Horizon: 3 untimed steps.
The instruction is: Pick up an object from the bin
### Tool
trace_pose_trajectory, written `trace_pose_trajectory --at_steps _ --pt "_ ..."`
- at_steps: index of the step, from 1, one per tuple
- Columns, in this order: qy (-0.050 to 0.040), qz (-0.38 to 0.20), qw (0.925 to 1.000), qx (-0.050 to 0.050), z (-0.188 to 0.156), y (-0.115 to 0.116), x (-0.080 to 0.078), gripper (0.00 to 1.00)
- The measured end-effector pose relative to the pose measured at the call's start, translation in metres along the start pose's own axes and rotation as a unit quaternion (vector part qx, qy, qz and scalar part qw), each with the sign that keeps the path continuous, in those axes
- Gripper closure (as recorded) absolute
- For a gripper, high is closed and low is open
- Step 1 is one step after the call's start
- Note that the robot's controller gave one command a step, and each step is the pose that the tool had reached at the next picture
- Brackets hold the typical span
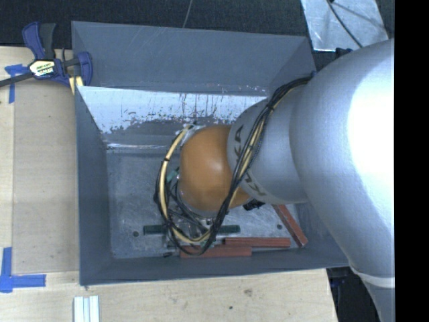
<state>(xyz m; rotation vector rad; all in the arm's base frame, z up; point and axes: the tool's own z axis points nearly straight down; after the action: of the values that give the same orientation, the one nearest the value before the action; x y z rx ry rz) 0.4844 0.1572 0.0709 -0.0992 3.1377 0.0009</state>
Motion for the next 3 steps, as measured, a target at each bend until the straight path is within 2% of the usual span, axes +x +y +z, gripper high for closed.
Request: trace_pose_trajectory --at_steps 1,3 --pt "0.0007 0.000 1.0000 0.000 -0.0309 -0.0007 0.0001 1.00" --pt "-0.0012 0.001 1.0000 0.000 -0.0393 -0.0006 -0.0015 1.00"
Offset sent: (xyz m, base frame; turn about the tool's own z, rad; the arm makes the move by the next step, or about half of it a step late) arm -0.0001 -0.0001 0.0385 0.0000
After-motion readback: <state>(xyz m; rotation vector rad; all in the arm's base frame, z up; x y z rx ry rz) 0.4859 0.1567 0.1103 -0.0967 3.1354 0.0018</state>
